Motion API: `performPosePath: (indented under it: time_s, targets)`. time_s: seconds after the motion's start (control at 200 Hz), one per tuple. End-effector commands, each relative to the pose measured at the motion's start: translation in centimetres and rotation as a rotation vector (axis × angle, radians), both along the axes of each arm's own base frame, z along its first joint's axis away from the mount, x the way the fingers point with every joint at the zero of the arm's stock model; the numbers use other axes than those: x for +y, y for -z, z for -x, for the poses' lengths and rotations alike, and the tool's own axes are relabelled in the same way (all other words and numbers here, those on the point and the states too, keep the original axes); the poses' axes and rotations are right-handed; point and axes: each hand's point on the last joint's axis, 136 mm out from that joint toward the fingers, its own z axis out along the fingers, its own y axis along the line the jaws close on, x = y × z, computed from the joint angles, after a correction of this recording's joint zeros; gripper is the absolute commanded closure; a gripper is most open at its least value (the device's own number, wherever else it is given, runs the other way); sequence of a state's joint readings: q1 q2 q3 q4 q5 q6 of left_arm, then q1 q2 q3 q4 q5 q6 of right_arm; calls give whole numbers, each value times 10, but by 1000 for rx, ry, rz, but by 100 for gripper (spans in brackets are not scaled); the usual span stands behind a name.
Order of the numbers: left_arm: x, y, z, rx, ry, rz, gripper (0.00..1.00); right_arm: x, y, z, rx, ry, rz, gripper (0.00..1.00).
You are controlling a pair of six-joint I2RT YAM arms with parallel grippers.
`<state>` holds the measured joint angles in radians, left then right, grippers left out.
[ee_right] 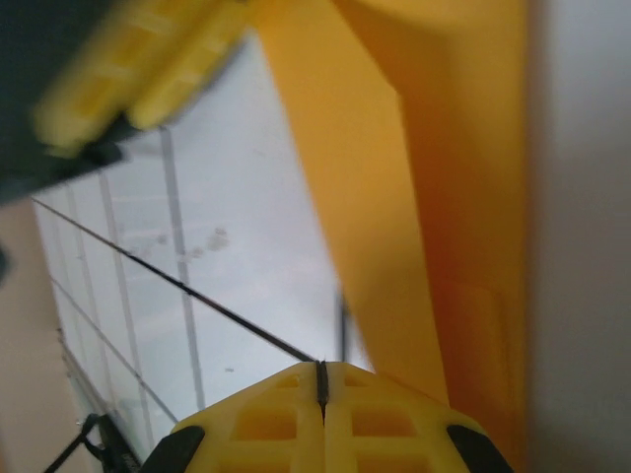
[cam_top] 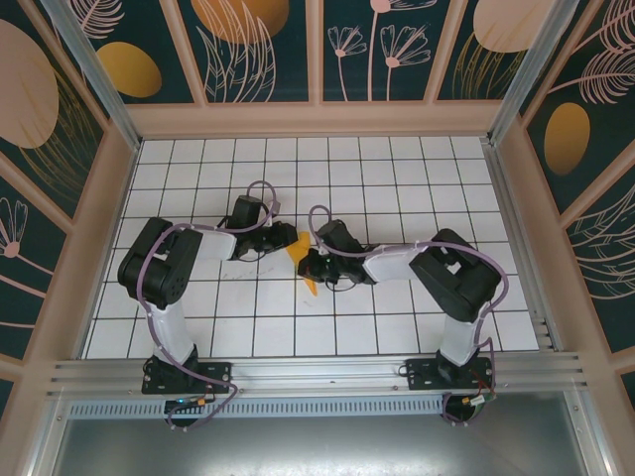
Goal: Fold a paper plane with a square sheet of paper (pick it up from the middle)
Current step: Fold the wing for the fifth time at the center of the table.
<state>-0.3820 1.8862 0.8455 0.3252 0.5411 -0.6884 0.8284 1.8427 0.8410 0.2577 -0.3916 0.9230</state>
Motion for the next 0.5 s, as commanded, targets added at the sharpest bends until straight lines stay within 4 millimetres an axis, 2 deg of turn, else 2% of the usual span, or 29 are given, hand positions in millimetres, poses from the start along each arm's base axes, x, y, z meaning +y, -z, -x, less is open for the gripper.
performPosePath:
  time_s: [0.0,0.295,0.385,0.495]
  targets:
    - [16,30,2,50,-40,-100,73,-20,31,26,101,-7,49,100]
    - [21,35,1,61,-57,-129,75,-68,30,96,163,-10,47,100]
    - [19,34,2,62,-49,-117,75,-82,26,97,147,15,70,100]
    - [19,32,3,60,-48,-110,75,-83,13,87,109,25,63,100]
